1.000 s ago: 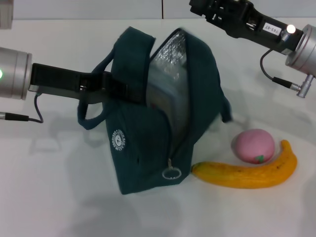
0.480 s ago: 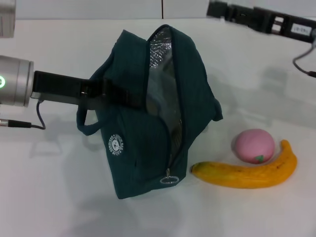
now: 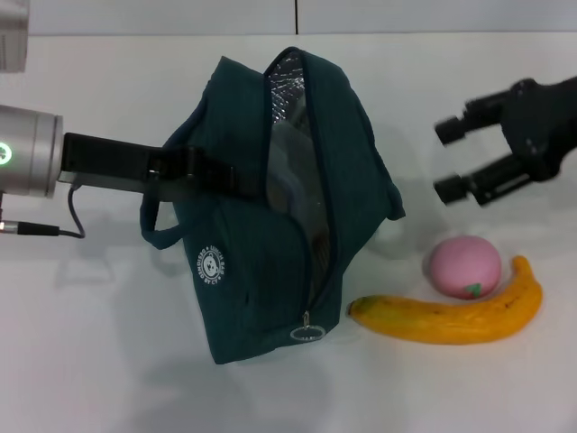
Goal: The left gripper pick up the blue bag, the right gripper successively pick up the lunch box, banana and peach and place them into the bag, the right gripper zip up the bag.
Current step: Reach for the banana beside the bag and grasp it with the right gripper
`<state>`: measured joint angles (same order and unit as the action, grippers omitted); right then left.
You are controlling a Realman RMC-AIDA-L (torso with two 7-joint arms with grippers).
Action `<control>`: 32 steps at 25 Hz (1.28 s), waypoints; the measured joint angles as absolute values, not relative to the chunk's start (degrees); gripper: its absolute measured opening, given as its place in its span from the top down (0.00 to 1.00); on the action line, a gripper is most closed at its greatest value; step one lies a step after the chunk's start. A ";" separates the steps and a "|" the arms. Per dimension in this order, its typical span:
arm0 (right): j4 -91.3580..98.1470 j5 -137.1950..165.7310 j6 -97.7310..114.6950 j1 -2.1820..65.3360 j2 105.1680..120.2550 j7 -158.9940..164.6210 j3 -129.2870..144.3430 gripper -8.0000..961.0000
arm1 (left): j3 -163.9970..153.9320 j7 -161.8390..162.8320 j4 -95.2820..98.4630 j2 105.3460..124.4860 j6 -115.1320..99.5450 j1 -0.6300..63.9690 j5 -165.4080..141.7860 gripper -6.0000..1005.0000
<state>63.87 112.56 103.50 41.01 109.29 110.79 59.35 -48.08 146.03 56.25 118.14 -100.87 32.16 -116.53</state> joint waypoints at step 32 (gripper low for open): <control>71.48 138.78 100.22 49.64 116.19 124.27 97.55 0.10 | -48.07 145.90 54.67 118.01 -100.20 32.67 -116.53 0.95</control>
<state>71.48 138.78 100.22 49.64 116.19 124.27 97.55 -48.07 145.90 54.67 118.01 -100.20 32.67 -116.53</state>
